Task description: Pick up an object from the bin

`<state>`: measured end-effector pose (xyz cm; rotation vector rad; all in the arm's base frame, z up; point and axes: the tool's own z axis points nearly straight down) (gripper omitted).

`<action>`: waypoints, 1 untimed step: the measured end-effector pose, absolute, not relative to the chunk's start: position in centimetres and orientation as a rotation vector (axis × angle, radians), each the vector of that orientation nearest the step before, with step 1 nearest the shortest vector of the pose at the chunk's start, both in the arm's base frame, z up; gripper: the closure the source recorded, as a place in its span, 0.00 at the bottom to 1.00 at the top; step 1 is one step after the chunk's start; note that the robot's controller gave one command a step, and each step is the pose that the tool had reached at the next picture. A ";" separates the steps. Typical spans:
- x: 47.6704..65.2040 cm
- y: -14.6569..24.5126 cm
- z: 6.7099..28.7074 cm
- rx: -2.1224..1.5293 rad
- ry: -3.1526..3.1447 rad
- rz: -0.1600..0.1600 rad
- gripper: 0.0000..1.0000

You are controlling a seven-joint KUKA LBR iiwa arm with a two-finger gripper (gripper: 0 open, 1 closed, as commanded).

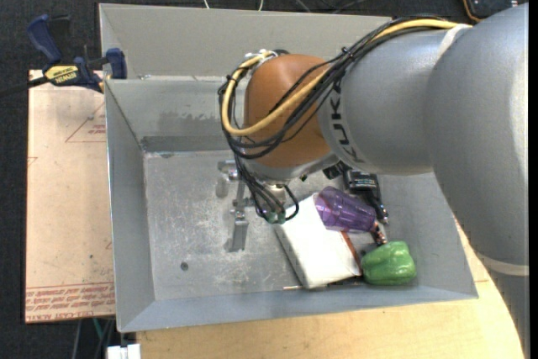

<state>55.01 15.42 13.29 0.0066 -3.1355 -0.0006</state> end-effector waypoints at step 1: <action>55.2 15.3 13.8 0.000 -3.142 -0.002 0.00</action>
Offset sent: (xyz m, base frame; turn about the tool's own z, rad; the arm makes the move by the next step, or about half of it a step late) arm 0.0283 -0.0269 0.1157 0.0180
